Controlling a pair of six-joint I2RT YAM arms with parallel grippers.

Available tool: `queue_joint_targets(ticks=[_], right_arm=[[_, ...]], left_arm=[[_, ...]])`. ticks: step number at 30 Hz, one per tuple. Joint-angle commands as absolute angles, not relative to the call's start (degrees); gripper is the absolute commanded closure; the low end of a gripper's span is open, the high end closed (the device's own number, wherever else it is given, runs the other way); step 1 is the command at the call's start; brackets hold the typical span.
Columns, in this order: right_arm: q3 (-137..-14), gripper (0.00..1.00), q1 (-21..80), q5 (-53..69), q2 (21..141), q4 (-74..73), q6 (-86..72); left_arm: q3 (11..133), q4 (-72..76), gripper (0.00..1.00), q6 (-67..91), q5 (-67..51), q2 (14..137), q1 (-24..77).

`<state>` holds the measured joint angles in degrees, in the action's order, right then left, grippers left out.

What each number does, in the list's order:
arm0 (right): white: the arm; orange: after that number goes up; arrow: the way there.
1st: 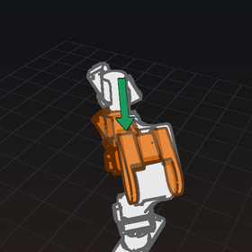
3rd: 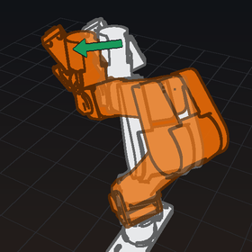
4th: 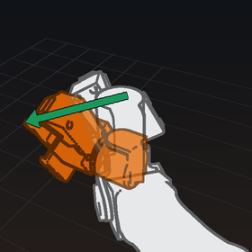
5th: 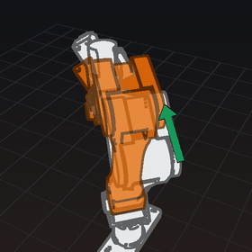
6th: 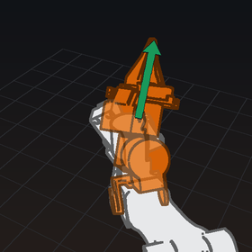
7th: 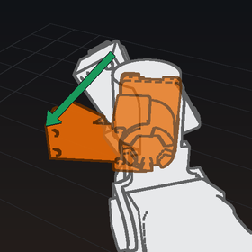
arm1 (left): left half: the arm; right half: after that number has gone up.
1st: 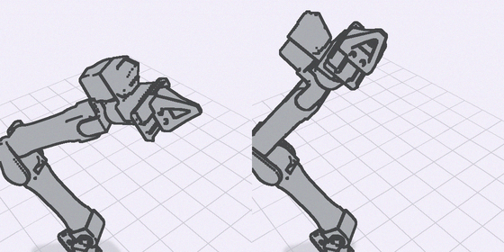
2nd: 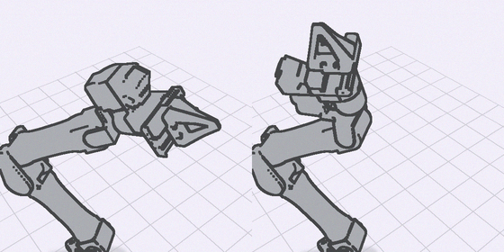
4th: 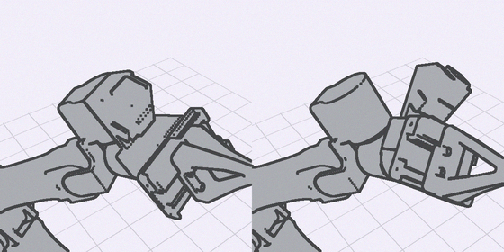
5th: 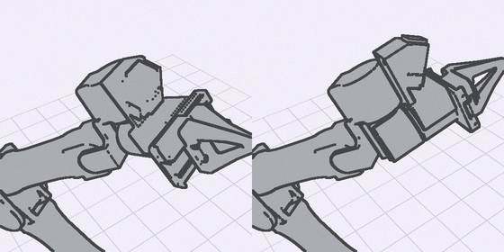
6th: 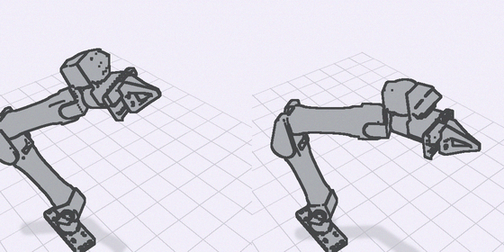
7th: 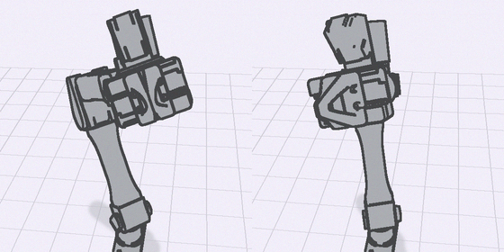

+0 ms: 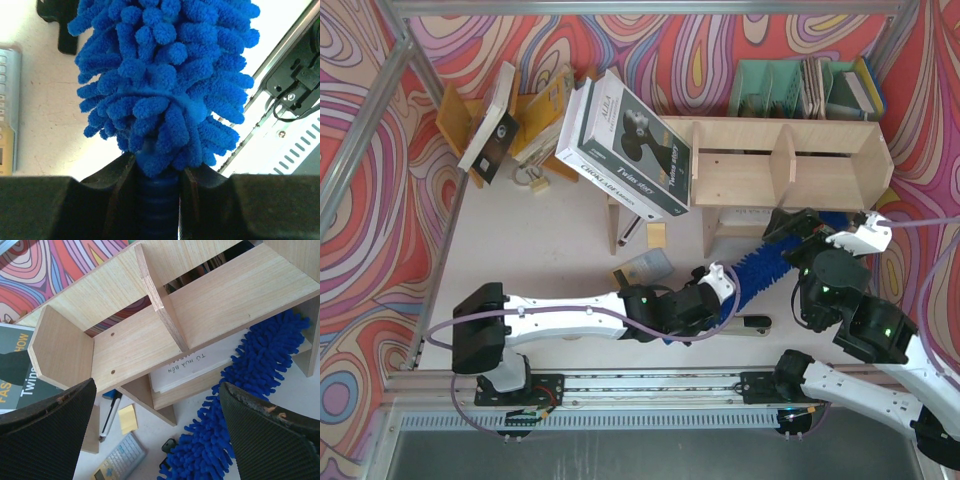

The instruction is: Dust the bookshelf with a duster

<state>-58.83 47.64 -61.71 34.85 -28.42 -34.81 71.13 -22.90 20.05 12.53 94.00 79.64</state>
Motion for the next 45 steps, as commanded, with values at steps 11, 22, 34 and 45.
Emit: queue_joint_targets(ticks=[11,22,34,45], right_arm=[[-58.20,0.01,47.40,-63.21,34.11,-29.12,-35.50],[-58.00,0.01,47.46,-62.94,34.34,-28.92,-35.92],[-57.94,0.01,47.45,-63.23,33.68,-29.37,-35.85],[-57.53,0.01,47.46,-63.48,33.51,-29.36,-35.86]], left_arm=[[65.27,-19.30,1.00,23.05,25.54,80.37,79.81],[62.96,-24.06,1.00,29.27,28.87,82.75,78.37],[72.11,-26.70,1.00,23.75,21.24,93.96,79.99],[68.85,-22.45,1.00,20.40,26.86,87.19,83.47]])
